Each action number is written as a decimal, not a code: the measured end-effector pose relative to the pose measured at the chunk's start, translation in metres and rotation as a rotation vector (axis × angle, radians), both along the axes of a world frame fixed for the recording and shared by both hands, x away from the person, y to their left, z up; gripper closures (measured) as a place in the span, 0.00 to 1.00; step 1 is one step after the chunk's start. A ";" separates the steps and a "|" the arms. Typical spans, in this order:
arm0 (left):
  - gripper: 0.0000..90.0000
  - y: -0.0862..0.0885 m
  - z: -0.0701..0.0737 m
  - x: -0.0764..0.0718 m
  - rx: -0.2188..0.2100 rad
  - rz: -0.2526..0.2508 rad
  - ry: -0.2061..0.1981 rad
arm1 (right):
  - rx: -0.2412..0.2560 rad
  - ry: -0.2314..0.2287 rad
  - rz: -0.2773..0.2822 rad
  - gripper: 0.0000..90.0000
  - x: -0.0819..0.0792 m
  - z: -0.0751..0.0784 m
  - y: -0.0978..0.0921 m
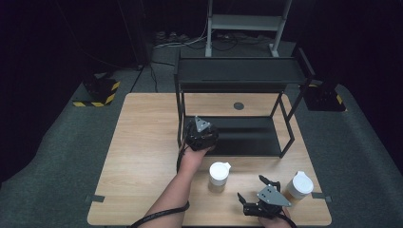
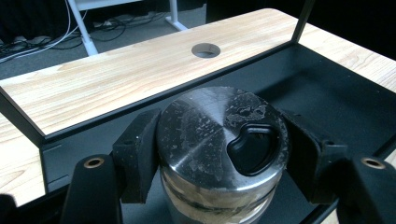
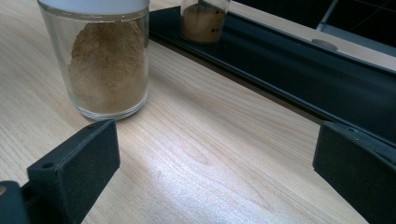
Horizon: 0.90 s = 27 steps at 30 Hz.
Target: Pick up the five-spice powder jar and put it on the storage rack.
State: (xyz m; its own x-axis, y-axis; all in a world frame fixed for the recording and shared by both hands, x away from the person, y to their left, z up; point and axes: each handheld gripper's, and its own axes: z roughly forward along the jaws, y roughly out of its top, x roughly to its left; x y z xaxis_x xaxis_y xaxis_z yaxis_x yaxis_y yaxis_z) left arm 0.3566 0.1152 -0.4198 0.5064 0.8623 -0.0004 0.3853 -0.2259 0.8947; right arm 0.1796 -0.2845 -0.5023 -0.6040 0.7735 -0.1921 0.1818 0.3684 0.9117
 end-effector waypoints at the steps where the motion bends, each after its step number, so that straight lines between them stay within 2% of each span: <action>1: 0.38 0.000 0.000 0.000 0.001 -0.001 0.000 | 0.001 0.001 0.000 0.00 0.000 0.000 0.000; 14: 0.25 0.003 0.002 -0.001 -0.021 0.017 -0.002 | 0.004 0.004 0.000 0.00 0.001 0.000 -0.001; 27: 0.20 0.003 0.008 -0.007 -0.014 -0.010 -0.025 | 0.005 0.004 -0.001 0.00 0.001 0.000 -0.001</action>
State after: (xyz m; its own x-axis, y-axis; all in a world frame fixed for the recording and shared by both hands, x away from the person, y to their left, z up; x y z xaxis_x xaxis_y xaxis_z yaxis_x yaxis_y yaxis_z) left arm 0.3494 0.1187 -0.4120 0.5150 0.8572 0.0003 0.3604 -0.2169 0.9072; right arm 0.1803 -0.2851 -0.5022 -0.6043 0.7749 -0.1855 0.1856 0.3633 0.9130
